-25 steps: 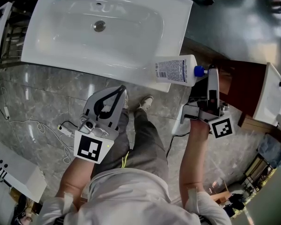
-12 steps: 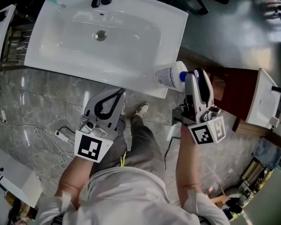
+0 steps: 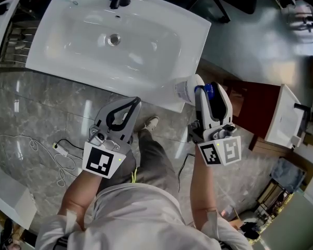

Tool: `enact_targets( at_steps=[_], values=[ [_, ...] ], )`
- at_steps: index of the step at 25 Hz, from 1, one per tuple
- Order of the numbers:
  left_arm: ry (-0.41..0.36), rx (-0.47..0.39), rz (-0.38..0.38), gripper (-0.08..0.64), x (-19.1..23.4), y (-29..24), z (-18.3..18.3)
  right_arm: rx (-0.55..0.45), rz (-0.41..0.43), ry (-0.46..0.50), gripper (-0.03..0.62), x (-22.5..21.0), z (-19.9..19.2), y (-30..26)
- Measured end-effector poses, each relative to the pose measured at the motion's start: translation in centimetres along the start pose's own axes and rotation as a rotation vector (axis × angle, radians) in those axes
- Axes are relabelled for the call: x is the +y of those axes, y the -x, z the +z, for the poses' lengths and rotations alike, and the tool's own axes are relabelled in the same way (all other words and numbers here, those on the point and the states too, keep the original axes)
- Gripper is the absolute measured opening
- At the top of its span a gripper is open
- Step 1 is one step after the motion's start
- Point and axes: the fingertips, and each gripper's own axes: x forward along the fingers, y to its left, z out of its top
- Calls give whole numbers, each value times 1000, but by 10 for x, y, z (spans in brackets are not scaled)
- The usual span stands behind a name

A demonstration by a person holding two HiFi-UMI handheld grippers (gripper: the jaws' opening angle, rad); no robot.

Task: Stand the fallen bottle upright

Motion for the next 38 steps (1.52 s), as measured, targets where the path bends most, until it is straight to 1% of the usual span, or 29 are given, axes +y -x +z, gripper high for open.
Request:
enact_targets(
  at_steps=[7, 11, 13, 16, 20, 32, 38],
  values=[
    [-1, -18, 10, 17, 10, 8, 9, 53, -50, 100, 190, 14, -3, -4],
    [3, -28, 15, 17, 13, 11, 13, 95, -73, 215, 190, 21, -6, -5],
    [4, -30, 14, 17, 13, 13, 13, 116, -75, 249, 195, 26, -9, -6],
    [5, -33, 13, 17, 12, 16, 14, 119, -77, 249, 221, 30, -10, -4],
    [3, -39, 10, 17, 13, 17, 17, 90, -85, 246, 229, 30, 0, -1],
    [-3, -50, 3, 16, 7, 25, 25, 56, -86, 248, 229, 38, 14, 11],
    [6, -62, -3, 17, 0, 27, 34, 28, -102, 216, 227, 34, 27, 23]
  ],
)
